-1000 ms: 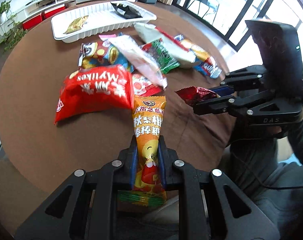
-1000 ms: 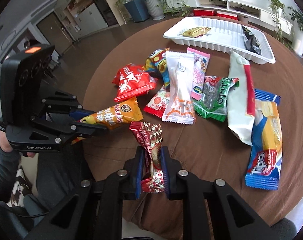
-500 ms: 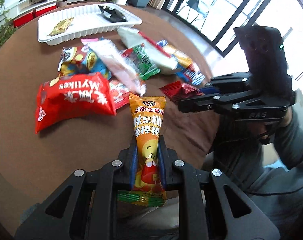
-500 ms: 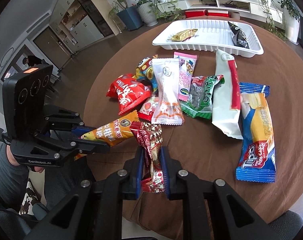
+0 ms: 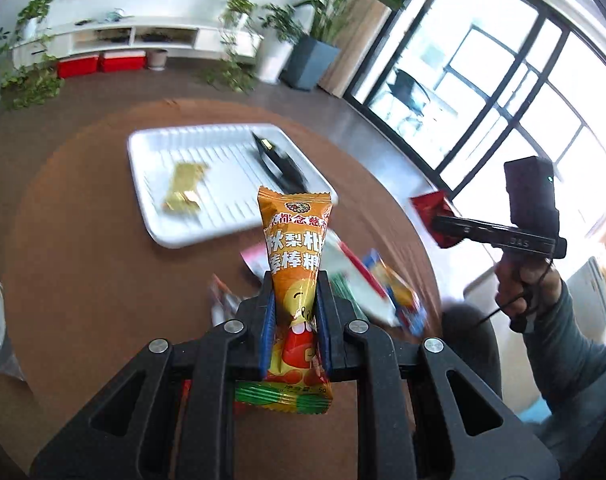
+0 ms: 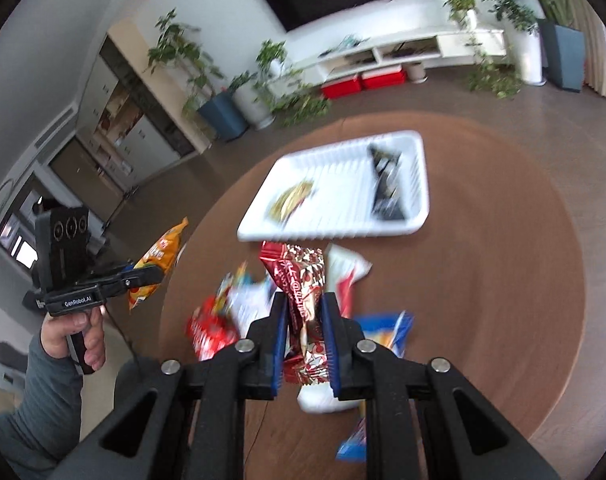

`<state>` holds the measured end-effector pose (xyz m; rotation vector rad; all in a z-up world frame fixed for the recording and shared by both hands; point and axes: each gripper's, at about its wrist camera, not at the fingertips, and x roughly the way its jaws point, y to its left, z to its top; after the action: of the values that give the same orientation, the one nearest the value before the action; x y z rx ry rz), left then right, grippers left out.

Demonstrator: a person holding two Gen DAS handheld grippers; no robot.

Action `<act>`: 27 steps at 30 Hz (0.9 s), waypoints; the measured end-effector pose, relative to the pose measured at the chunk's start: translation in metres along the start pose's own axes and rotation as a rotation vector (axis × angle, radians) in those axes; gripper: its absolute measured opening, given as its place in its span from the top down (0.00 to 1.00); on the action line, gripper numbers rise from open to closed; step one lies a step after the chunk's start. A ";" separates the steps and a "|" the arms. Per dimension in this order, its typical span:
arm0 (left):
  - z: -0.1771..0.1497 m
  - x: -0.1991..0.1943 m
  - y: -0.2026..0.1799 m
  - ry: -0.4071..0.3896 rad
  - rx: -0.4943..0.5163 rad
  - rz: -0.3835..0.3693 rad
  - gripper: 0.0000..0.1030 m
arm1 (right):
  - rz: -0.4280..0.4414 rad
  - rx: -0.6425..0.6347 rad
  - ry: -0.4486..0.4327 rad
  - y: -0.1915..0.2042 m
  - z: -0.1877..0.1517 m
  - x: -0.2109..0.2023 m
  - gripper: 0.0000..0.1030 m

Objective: Organize snacks
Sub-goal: 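Carry both packets into the white tray and open both tools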

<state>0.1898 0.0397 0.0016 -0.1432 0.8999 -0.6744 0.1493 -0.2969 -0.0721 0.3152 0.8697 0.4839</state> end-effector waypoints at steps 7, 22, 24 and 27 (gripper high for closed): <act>0.075 0.030 0.057 -0.045 -0.092 0.074 0.85 | -0.077 0.053 -0.084 -0.029 0.094 0.024 0.82; 0.116 0.163 0.055 0.083 -0.074 0.120 0.85 | -0.141 0.034 0.108 -0.031 0.141 0.176 0.82; 0.114 0.180 0.053 0.109 -0.056 0.135 0.85 | -0.146 0.027 0.132 -0.032 0.137 0.188 0.82; 0.113 0.200 0.053 0.134 -0.040 0.164 0.85 | -0.159 0.018 0.161 -0.034 0.130 0.202 0.82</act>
<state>0.3876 -0.0559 -0.0834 -0.0597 1.0419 -0.5174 0.3718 -0.2285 -0.1395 0.2232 1.0477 0.3571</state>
